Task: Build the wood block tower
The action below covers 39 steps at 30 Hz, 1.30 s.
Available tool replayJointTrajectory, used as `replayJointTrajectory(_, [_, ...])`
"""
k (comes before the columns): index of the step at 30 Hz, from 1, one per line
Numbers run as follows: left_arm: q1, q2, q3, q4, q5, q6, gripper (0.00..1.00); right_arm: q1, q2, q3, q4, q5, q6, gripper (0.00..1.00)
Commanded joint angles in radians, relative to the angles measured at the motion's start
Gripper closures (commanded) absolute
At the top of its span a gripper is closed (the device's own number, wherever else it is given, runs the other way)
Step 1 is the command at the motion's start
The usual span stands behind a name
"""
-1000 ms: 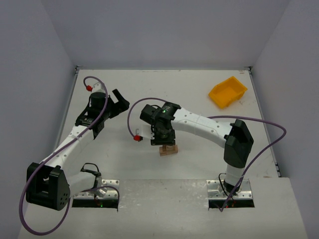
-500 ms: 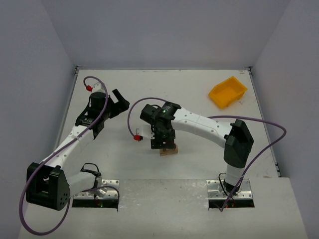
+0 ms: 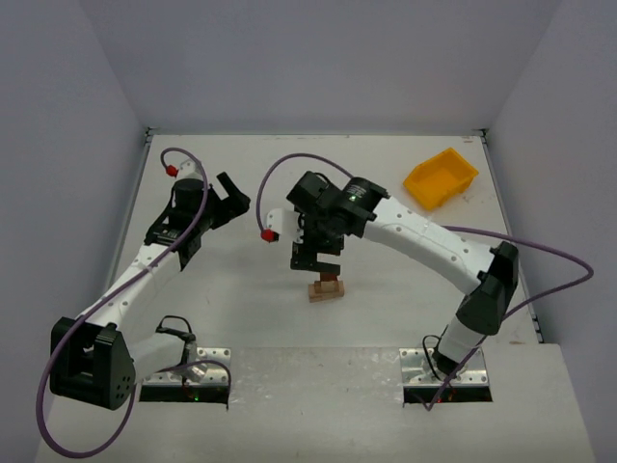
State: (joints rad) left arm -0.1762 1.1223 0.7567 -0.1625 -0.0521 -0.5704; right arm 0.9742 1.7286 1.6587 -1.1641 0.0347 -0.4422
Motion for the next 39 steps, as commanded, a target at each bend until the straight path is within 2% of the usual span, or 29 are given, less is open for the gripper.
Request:
replayJointTrajectory(1, [0.013,-0.046,0.013,0.031,-0.009,0.019,0.0,-0.15,-0.141,0.058,0.16,-0.058,0.098,0.01])
replayJointTrajectory(3, [0.016,-0.046,0.012,0.035,-0.007,0.018,0.0,-0.263,-0.169,0.054,0.215,-0.12,0.144,0.01])
replayJointTrajectory(5, [0.02,-0.032,0.027,0.036,-0.003,0.018,0.0,-0.434,-0.21,0.01,0.353,-0.146,0.292,0.01])
replayJointTrajectory(8, [0.024,-0.02,0.043,0.037,-0.01,0.014,0.0,-0.526,-0.243,-0.074,0.447,-0.146,0.463,0.01])
replayJointTrajectory(9, [0.026,-0.01,0.044,0.042,-0.014,0.013,0.0,-0.599,-0.263,-0.142,0.488,-0.191,0.573,0.01])
replayJointTrajectory(13, [0.038,0.001,0.029,0.06,-0.027,0.02,0.0,-0.705,-0.305,-0.384,0.577,0.01,0.791,0.01])
replayJointTrajectory(15, [0.039,-0.007,0.012,0.062,-0.042,0.023,0.0,-0.744,-0.328,-0.498,0.619,0.058,0.863,0.01])
replayJointTrajectory(19, [0.04,-0.066,-0.051,0.097,-0.063,0.021,0.0,-0.775,-0.42,-0.774,0.722,0.181,0.952,0.01])
replayJointTrajectory(22, [0.04,-0.111,-0.086,0.131,-0.069,0.021,0.0,-0.775,-0.502,-0.918,0.8,0.209,0.958,0.01])
replayJointTrajectory(26, [0.04,-0.154,-0.109,0.145,-0.054,0.027,0.0,-0.775,-0.61,-0.983,0.879,0.188,0.948,0.01])
replayJointTrajectory(30, [0.04,-0.19,-0.117,0.136,-0.101,0.027,0.0,-0.775,-0.706,-1.044,0.924,0.17,0.956,0.01])
replayJointTrajectory(35, [0.04,-0.21,-0.126,0.14,-0.111,0.027,0.0,-0.775,-0.775,-1.075,0.928,0.296,1.014,0.01])
replayJointTrajectory(39, [0.04,-0.199,-0.121,0.136,-0.115,0.027,0.0,-0.775,-0.831,-1.11,0.961,0.299,1.016,0.01])
